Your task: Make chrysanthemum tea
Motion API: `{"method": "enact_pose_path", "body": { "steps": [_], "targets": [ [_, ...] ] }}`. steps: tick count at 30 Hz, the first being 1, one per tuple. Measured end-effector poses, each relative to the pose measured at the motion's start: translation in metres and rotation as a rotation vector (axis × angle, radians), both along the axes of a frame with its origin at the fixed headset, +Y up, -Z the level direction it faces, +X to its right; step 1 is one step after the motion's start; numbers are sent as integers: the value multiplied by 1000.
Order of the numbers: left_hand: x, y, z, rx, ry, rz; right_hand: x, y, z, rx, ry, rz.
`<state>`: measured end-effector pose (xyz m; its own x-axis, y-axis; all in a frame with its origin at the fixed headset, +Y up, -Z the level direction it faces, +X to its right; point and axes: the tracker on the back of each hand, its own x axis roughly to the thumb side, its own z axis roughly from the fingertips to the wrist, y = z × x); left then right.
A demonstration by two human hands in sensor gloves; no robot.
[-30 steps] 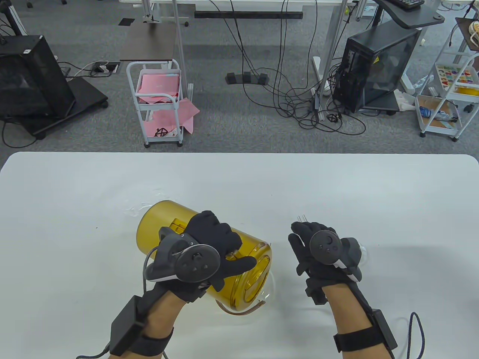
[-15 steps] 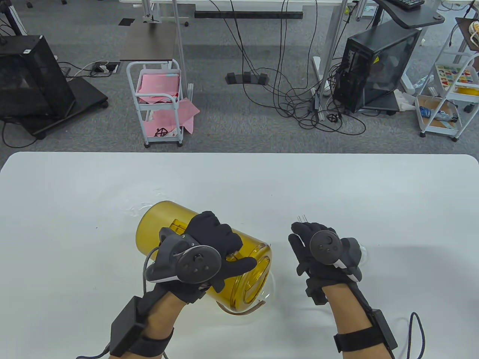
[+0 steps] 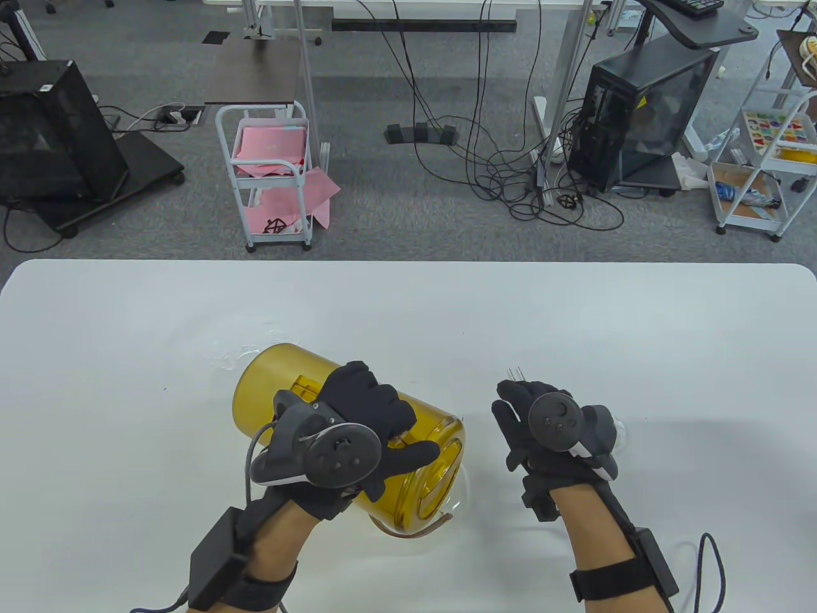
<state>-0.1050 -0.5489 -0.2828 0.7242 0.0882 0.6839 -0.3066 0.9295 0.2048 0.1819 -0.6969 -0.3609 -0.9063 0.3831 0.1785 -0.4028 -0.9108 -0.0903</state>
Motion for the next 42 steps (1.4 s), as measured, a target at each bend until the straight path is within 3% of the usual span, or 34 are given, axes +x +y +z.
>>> {"method": "enact_pose_path", "body": {
  "steps": [42],
  "targets": [
    [3,2,4,14,7,-22,0,-1,0,-5,2,5]
  ]
}}
